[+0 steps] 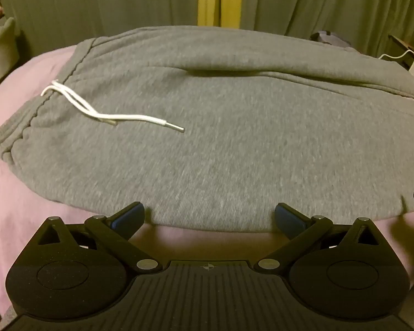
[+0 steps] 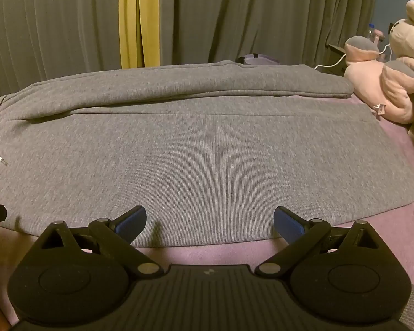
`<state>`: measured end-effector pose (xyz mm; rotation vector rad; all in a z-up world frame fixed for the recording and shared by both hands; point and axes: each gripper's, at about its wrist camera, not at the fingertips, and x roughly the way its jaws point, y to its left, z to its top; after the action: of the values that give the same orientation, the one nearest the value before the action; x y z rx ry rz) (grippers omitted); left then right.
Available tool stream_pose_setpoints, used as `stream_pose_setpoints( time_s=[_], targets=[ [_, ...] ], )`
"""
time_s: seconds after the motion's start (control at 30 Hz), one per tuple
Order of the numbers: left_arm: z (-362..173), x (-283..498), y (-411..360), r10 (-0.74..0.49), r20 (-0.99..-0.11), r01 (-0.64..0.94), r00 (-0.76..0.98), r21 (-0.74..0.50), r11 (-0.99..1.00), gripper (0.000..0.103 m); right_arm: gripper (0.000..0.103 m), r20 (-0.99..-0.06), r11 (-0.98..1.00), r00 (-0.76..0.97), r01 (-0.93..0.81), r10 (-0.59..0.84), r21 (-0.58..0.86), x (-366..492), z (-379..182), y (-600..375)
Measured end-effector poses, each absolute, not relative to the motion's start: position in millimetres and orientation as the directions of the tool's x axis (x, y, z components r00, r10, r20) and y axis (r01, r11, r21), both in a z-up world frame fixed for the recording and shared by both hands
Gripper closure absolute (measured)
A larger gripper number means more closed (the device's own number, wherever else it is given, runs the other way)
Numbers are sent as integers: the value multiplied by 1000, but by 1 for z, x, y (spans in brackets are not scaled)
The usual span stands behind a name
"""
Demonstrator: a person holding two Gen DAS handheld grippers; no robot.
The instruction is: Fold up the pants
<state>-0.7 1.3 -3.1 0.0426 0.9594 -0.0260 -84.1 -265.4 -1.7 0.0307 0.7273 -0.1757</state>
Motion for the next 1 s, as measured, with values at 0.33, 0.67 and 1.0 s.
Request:
stream_pose_setpoints(
  time_s=[0.33, 0.67, 1.0],
  targets=[
    [-5, -2, 3, -4, -821, 41, 571, 24, 999, 0, 4, -666, 985, 731, 171, -150, -34, -82, -3, -265],
    [-6, -2, 2, -3, -822, 40, 569, 25, 999, 0, 4, -667, 984, 729, 172, -151, -35, -82, -3, -265],
    [-7, -2, 1, 0, -827, 40, 563, 28, 999, 0, 4, -667, 984, 730, 172, -151, -34, -82, -4, -265]
  ],
)
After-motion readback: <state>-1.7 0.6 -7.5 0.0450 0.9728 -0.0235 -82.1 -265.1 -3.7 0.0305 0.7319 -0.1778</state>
